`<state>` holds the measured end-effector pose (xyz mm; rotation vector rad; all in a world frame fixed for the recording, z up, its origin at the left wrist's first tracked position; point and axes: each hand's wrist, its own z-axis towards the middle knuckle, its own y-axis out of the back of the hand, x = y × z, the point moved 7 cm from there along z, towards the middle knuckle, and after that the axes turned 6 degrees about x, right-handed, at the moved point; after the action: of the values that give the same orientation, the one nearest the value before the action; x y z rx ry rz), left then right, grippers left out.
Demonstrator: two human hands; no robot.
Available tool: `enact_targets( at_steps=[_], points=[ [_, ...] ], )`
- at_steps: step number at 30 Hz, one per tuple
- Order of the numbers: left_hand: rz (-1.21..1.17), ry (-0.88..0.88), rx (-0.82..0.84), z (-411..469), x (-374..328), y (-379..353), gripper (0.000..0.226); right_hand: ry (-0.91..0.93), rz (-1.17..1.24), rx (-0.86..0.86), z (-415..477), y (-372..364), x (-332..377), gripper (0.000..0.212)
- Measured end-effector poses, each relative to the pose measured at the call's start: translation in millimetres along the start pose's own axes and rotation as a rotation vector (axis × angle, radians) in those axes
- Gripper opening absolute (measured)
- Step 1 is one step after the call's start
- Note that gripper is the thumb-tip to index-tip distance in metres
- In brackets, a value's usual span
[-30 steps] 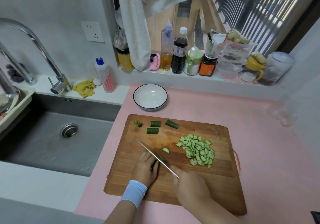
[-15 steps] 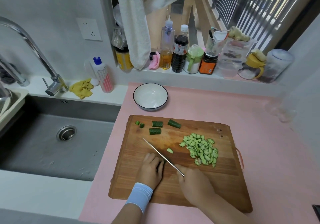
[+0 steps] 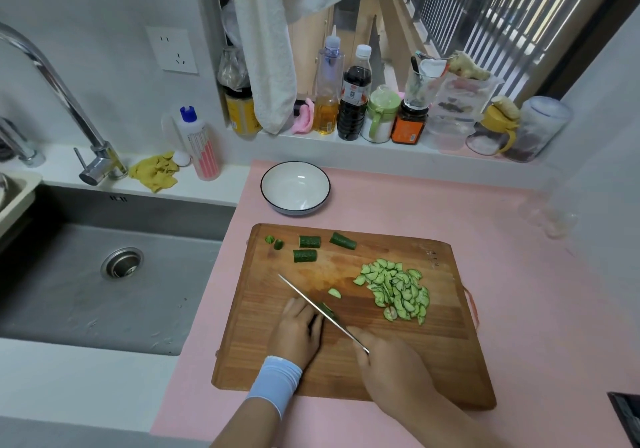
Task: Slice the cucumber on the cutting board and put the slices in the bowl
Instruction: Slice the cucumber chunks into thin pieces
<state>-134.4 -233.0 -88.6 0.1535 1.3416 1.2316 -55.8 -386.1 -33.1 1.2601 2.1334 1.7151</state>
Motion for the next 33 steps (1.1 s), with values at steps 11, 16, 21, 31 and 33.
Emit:
enact_targets(
  at_steps=[11,16,21,31,33],
  points=[
    [0.018,0.024,-0.022,-2,5,-2,0.01,-0.023,0.028,0.066,10,1,0,0.039],
    [0.032,0.016,-0.007,-4,4,-2,0.006,-0.013,0.02,0.107,23,-1,10,0.033],
    [0.041,0.021,-0.006,-4,3,-1,0.014,-0.01,0.026,0.106,24,0,10,0.033],
    [-0.005,-0.036,-0.051,-3,-4,6,0.019,0.023,-0.015,0.036,2,6,4,0.041],
    [-0.001,-0.03,-0.042,-4,-1,4,0.017,0.031,-0.018,0.044,-2,7,2,0.04]
  ],
)
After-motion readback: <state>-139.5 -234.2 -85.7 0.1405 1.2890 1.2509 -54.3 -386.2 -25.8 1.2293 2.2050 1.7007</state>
